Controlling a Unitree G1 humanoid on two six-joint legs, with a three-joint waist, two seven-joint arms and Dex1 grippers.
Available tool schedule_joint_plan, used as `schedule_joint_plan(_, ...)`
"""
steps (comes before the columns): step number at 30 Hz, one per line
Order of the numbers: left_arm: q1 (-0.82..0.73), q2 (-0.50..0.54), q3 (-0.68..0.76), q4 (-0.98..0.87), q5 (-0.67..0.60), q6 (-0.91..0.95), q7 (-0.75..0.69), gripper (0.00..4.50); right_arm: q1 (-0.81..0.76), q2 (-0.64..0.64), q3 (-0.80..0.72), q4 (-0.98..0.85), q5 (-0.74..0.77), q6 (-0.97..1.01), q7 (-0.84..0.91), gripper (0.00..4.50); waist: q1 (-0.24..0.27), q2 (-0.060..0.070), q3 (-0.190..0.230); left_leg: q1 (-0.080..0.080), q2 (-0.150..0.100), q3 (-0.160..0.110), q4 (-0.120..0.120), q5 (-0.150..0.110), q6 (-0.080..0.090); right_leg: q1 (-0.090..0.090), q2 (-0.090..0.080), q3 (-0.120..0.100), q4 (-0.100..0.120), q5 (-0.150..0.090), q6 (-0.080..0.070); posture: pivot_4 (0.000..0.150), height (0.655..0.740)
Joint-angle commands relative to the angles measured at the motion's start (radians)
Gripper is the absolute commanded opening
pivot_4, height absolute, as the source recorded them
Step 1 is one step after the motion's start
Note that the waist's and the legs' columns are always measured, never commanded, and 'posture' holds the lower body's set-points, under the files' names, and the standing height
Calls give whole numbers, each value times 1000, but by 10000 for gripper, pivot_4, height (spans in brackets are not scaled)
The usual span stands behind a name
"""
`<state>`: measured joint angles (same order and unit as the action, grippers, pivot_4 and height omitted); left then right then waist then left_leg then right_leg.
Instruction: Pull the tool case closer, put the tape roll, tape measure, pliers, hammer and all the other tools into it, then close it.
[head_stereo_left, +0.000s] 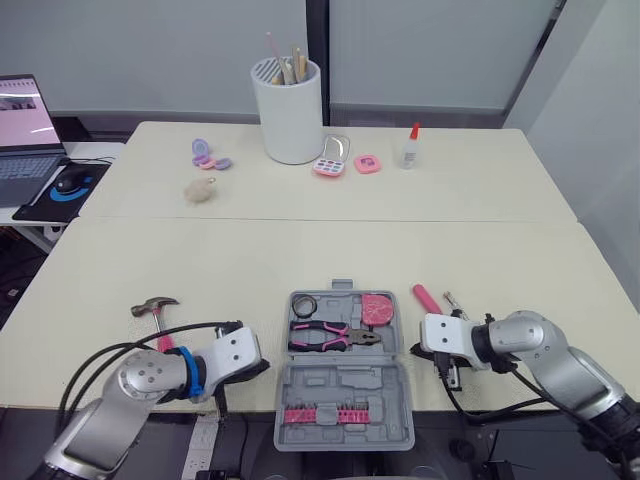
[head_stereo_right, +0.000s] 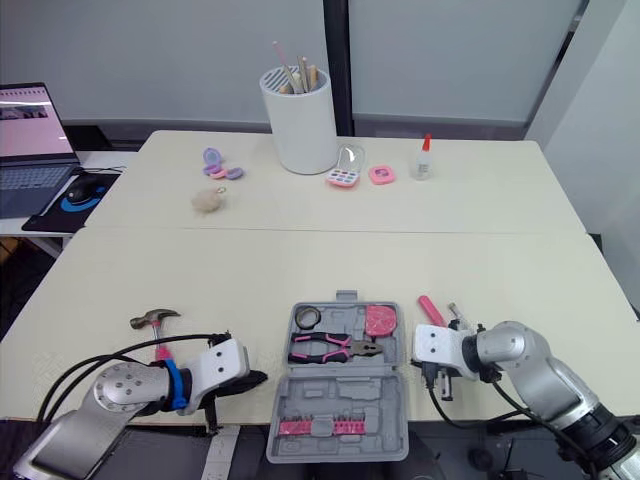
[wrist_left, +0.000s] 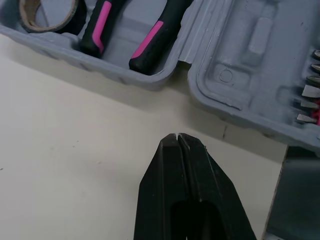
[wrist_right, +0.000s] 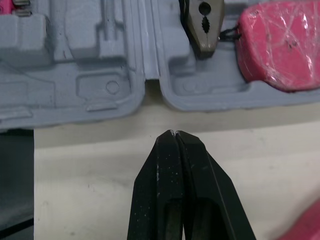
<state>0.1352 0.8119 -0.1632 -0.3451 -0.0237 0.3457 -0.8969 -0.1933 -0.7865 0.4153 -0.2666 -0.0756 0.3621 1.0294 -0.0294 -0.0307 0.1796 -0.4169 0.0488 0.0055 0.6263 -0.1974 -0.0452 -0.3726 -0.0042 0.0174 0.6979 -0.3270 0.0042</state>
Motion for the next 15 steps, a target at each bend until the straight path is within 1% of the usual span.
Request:
schedule_joint_plan(1,-17,-21,-35,-20,38,15,35,0,10,12,8,-18,-16,6,-12,102,0,0,0,0,0,0,0,0,0,0,0,0,0,0,0,1500,7400)
schedule_joint_plan(9,-90,-83,-129,8,90,51,56,0,-25,95,74,18,-64,15,-21,102,-2,0,-1,1,-1,0,1,0,0,1,1,0,0,0,0,1500,7400)
schedule_joint_plan(12,-120,-118,-138,6,81,77,58,0,-58,135,81,24,-63,34,-17,102,-2,0,-2,2,0,-1,1,0,0,2,2,-1,0,0,0,1500,7400)
schedule_joint_plan(15,-140,-128,-136,15,81,86,57,0,-79,151,75,36,-63,40,-16,102,-2,0,-2,3,0,-1,2,0,0,3,2,-1,1,0,1,1500,7400)
